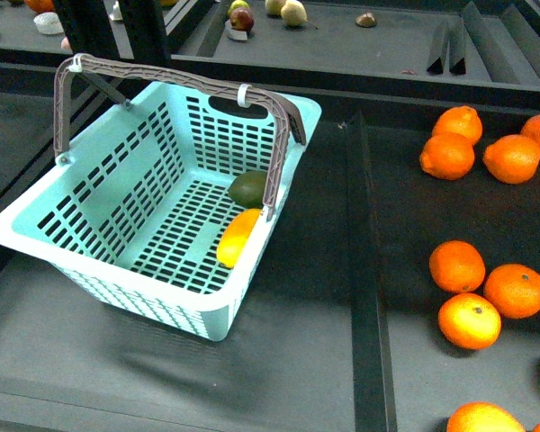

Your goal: Pick mango and avocado into basket

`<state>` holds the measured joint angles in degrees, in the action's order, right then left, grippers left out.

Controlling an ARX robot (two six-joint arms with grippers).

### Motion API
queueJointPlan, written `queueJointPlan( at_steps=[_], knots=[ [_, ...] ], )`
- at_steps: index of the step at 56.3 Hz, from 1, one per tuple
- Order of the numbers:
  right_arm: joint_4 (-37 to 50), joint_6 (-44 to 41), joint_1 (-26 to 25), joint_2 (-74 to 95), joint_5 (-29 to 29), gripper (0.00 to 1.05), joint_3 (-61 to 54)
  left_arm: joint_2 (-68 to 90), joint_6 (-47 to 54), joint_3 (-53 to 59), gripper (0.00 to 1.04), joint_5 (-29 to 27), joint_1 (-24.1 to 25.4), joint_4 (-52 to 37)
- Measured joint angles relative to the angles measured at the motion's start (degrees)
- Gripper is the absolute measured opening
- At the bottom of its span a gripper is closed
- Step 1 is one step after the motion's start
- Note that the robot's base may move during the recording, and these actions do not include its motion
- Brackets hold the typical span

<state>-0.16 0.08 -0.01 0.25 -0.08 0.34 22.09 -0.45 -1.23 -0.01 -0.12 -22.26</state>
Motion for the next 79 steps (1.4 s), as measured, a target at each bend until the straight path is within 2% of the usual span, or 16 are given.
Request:
queueJointPlan(
  at_steps=[30,34,36,71,72,76,79],
  knots=[
    [0.0,0.0,0.0,0.0,0.0,0.97,0.0,-12.4,0.0,0.0,0.03,0.0,0.0,12.3],
    [0.0,0.0,0.0,0.0,0.0,0.97,0.0,-18.5,0.0,0.0,0.03,0.0,0.0,20.4],
    [0.0,0.0,0.0,0.0,0.0,0.97,0.0,-20.7,0.0,0.0,0.03,0.0,0.0,21.7],
    [0.0,0.0,0.0,0.0,0.0,0.97,0.0,-21.8,0.0,0.0,0.03,0.0,0.0,22.1],
    [0.0,0.0,0.0,0.0,0.0,0.97,0.0,-21.8,0.0,0.0,0.06,0.0,0.0,22.1],
    [0.0,0.0,0.0,0.0,0.0,0.97,0.0,-21.8,0.0,0.0,0.27,0.0,0.0,22.1],
    [0.0,0.0,0.0,0.0,0.0,0.97,0.0,-21.8,0.0,0.0,0.38,0.0,0.0,22.1]
  ],
)
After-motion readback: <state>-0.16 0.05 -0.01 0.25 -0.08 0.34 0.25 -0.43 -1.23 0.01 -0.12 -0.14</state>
